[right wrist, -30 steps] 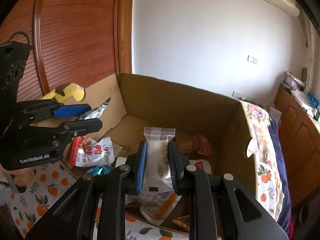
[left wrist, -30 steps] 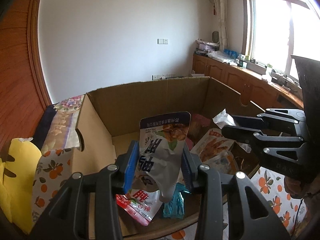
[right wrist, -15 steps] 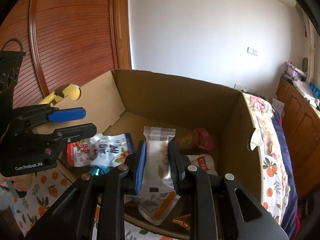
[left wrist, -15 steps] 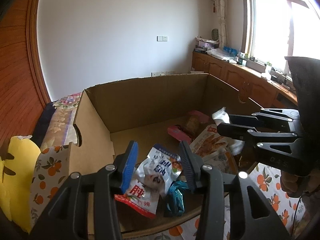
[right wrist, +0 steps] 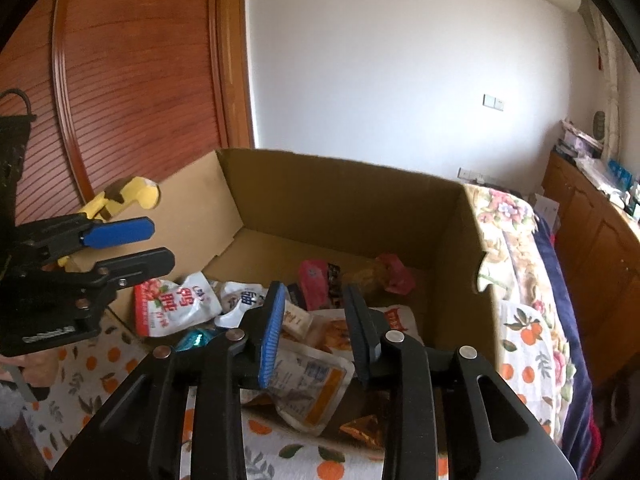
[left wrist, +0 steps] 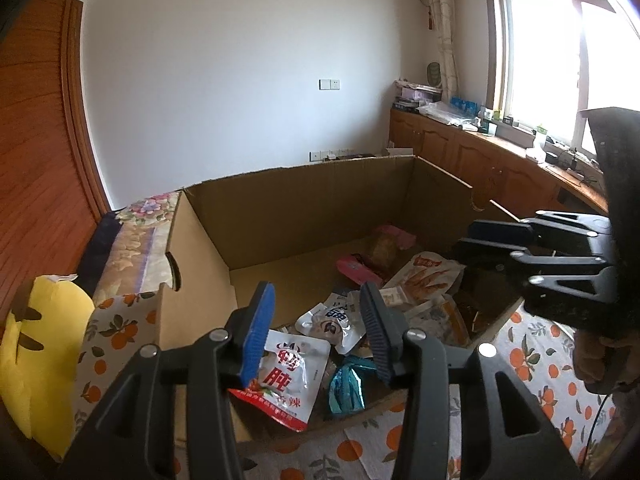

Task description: Organize snacks

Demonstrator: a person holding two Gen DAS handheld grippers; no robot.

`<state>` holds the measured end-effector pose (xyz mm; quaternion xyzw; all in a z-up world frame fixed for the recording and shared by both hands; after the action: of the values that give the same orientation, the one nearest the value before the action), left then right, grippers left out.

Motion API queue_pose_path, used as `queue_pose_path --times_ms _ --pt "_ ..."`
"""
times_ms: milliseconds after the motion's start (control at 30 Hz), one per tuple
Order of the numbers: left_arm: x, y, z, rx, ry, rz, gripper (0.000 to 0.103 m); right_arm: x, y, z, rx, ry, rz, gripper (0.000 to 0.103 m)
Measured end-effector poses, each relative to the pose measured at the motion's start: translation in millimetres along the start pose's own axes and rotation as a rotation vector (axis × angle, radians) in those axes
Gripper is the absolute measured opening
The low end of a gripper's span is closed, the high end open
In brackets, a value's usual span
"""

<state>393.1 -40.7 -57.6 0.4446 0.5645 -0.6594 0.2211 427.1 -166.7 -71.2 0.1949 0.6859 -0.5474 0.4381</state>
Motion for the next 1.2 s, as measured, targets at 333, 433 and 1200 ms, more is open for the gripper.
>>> queue_pose_path --times_ms 333,433,1200 --pt "-10 -59 21 -0.018 0.025 0.06 0.044 -1 -77 -8 0.032 -0.008 0.072 0.03" --pt "-9 -79 28 -0.027 0.035 0.071 0.045 2 -101 -11 0.038 -0.001 0.093 0.03" --pt "23 -222 75 -0.106 0.033 0.104 0.052 44 -263 -51 0.08 0.031 0.182 0.032"
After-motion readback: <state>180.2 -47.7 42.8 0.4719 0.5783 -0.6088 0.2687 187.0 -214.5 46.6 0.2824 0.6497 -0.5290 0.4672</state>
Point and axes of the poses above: each gripper's, at about its wrist camera, not at the fingertips, and y roughly the way its jaws point, z to its right, x to its underside, the point moved 3 cm from there along y, roughly the way its jaws point, and after that the axes turned 3 degrees about y, right-handed, at the moved point
